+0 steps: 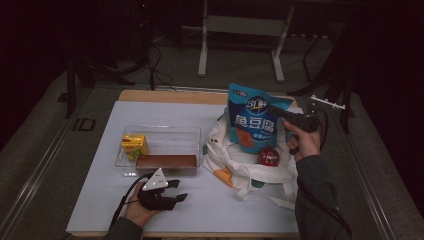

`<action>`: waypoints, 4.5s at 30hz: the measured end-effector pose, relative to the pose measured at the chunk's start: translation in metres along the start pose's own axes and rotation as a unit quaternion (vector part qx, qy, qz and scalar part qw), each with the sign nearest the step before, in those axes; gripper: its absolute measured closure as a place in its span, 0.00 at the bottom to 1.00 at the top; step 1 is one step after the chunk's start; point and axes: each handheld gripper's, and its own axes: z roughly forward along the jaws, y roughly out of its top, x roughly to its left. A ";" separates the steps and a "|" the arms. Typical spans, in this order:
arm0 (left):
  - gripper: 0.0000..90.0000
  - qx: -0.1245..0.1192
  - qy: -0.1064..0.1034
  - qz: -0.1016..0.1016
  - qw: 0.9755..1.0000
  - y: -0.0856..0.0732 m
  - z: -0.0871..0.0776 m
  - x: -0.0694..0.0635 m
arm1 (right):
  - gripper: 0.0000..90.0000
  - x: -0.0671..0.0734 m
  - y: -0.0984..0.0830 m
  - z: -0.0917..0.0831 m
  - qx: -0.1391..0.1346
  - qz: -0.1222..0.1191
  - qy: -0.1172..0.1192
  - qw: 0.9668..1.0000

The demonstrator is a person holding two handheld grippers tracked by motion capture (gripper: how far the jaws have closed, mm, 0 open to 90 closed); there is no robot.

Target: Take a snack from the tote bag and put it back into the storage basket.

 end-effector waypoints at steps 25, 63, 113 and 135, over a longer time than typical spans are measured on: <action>0.48 0.001 -0.001 -0.001 1.000 0.000 0.000 0.000 | 1.00 0.028 0.022 -0.003 -0.006 -0.011 0.032 0.999; 0.47 0.002 -0.003 -0.009 1.000 0.000 0.001 0.001 | 1.00 0.057 0.033 -0.010 -0.006 -0.010 0.092 0.996; 0.47 0.004 -0.005 -0.003 1.000 0.000 0.001 0.000 | 1.00 0.096 0.038 0.044 0.002 0.006 0.148 0.989; 0.47 0.006 -0.006 -0.001 1.000 0.000 0.002 0.000 | 1.00 0.113 0.035 0.081 0.007 0.017 0.163 0.986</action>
